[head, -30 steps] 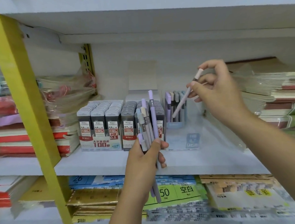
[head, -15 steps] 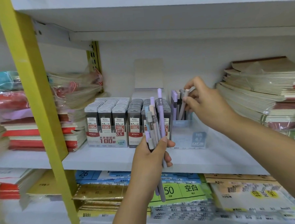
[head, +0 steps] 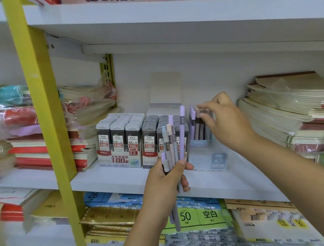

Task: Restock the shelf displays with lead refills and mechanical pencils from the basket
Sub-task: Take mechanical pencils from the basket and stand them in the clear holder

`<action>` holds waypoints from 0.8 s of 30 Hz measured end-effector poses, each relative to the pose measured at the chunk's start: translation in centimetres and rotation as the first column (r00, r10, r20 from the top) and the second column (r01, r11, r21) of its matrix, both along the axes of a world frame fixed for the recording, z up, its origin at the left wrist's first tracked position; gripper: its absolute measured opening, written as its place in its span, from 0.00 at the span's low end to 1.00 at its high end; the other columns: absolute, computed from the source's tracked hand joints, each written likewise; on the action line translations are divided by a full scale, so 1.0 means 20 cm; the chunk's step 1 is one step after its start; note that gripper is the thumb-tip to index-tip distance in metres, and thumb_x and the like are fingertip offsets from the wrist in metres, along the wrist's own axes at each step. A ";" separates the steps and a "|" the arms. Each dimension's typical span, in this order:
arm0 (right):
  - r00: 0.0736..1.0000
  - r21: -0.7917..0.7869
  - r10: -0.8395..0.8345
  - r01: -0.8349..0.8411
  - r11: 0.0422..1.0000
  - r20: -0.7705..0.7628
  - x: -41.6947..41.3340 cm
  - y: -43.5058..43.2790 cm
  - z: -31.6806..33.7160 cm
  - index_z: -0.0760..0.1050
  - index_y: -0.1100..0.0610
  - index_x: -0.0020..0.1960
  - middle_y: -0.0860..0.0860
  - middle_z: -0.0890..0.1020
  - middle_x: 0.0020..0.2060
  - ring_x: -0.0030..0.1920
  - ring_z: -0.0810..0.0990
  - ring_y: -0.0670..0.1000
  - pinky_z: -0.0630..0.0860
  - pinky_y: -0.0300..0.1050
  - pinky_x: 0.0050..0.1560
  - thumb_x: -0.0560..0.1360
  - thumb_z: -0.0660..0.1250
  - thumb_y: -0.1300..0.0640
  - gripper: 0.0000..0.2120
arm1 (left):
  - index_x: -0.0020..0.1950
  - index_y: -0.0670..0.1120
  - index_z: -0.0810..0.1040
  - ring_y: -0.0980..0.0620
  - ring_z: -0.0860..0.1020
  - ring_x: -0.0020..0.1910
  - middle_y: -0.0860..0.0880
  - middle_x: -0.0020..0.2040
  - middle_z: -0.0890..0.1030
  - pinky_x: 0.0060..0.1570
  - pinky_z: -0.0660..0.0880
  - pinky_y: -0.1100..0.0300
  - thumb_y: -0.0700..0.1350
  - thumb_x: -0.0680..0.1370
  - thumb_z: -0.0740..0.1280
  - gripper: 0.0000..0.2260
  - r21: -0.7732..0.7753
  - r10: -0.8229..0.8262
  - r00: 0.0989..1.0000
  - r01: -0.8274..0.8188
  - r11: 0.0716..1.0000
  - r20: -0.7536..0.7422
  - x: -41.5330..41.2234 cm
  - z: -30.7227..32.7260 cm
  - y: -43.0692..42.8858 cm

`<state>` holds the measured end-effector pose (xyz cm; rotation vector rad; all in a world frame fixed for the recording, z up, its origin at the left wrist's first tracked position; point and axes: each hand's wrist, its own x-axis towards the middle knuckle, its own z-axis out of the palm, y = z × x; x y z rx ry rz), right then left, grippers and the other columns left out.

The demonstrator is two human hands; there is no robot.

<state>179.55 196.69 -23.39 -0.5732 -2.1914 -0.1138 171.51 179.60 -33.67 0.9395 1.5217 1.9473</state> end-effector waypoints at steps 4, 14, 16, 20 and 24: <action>0.855 -0.493 0.401 -0.518 0.699 -0.329 0.07 -0.14 0.01 0.73 0.40 0.63 0.42 0.83 0.47 0.42 0.81 0.41 0.77 0.43 0.46 0.79 0.63 0.49 0.13 | 0.43 0.55 0.85 0.55 0.76 0.29 0.42 0.35 0.81 0.41 0.78 0.56 0.50 0.82 0.66 0.11 0.000 -0.028 1.000 0.028 1.000 0.003 0.04 0.03 0.00; 0.635 -0.329 0.372 -0.713 0.619 -0.677 0.19 -0.07 0.22 0.73 0.46 0.52 0.50 0.86 0.39 0.40 0.86 0.51 0.80 0.39 0.36 0.77 0.66 0.63 0.12 | 0.53 0.52 0.82 0.56 0.75 0.28 0.50 0.44 0.87 0.34 0.77 0.63 0.46 0.83 0.65 0.06 0.088 0.054 0.995 -0.046 0.995 -0.087 -0.03 0.17 0.07; 0.709 -0.306 0.364 -0.628 0.715 -0.605 0.18 -0.04 0.22 0.72 0.42 0.50 0.49 0.85 0.39 0.40 0.85 0.49 0.79 0.41 0.36 0.77 0.68 0.61 0.14 | 0.55 0.51 0.80 0.56 0.75 0.29 0.51 0.45 0.87 0.36 0.78 0.59 0.46 0.83 0.65 0.05 0.103 0.075 0.995 -0.068 0.992 -0.070 -0.06 0.17 0.07; 0.885 -0.351 0.324 -0.436 0.829 -0.334 0.09 -0.02 0.09 0.74 0.40 0.49 0.43 0.83 0.38 0.37 0.83 0.44 0.82 0.52 0.42 0.75 0.70 0.57 0.12 | 0.55 0.50 0.82 0.54 0.76 0.31 0.48 0.41 0.85 0.37 0.77 0.54 0.45 0.82 0.66 0.06 0.133 0.038 0.999 -0.037 0.990 -0.004 -0.10 0.16 0.08; 0.890 -0.349 0.363 -0.444 0.825 -0.276 0.05 -0.03 0.02 0.72 0.38 0.48 0.35 0.82 0.38 0.36 0.83 0.45 0.82 0.53 0.41 0.76 0.69 0.57 0.14 | 0.55 0.48 0.81 0.54 0.75 0.31 0.47 0.39 0.84 0.35 0.77 0.56 0.44 0.82 0.66 0.05 0.132 0.010 1.000 -0.010 0.991 0.002 -0.12 0.15 0.07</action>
